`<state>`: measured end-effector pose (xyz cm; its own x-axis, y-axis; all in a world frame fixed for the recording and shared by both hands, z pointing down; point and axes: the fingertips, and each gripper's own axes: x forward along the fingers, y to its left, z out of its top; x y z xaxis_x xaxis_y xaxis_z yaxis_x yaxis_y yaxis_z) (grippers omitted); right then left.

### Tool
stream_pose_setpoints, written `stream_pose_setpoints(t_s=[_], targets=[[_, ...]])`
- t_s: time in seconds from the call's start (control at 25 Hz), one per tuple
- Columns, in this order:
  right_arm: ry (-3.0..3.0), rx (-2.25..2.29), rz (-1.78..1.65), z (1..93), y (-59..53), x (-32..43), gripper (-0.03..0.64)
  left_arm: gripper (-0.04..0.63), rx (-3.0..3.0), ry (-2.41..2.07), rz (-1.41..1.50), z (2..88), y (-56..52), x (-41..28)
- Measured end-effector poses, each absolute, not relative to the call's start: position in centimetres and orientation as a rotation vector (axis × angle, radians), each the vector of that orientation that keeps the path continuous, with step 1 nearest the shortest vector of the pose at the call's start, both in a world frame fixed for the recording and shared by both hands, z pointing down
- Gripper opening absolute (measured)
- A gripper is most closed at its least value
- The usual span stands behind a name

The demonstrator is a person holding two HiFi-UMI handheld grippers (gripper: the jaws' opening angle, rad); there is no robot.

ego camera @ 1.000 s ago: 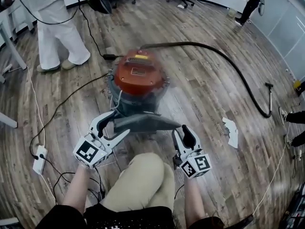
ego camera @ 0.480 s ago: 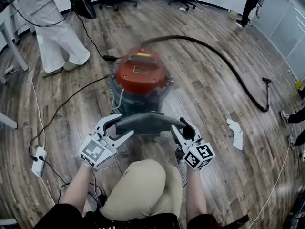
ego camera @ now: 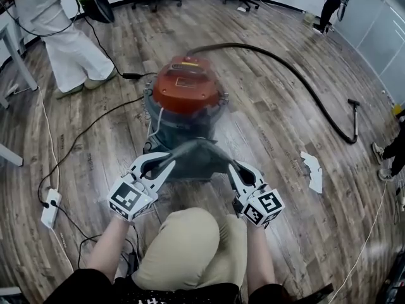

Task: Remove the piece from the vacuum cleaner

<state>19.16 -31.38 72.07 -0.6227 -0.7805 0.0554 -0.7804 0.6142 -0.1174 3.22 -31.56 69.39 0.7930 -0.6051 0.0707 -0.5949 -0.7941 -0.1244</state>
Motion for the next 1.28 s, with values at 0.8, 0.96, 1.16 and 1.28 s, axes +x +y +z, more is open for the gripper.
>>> stream_pose_setpoints(t_s=[0.8,0.96,1.16,1.28], targets=[[2.665,-1.294,-0.299,71.9,-29.4,18.4,0.224,0.077,-2.933,1.102,-0.004,69.5,-30.7,1.8],[2.742,-1.251,-0.252,72.4,-29.0,17.8,0.011,0.057,-2.894,1.054,-0.119,70.8,-30.2,2.9],[2.734,-1.277,-0.268,72.7,-29.1,17.8,0.011,0.012,-2.898,1.039,-0.141,71.5,-29.1,3.5],[2.769,-1.299,-0.208,72.7,-29.3,17.2,0.011,0.011,-2.89,1.026,-0.153,71.4,-29.0,3.3]])
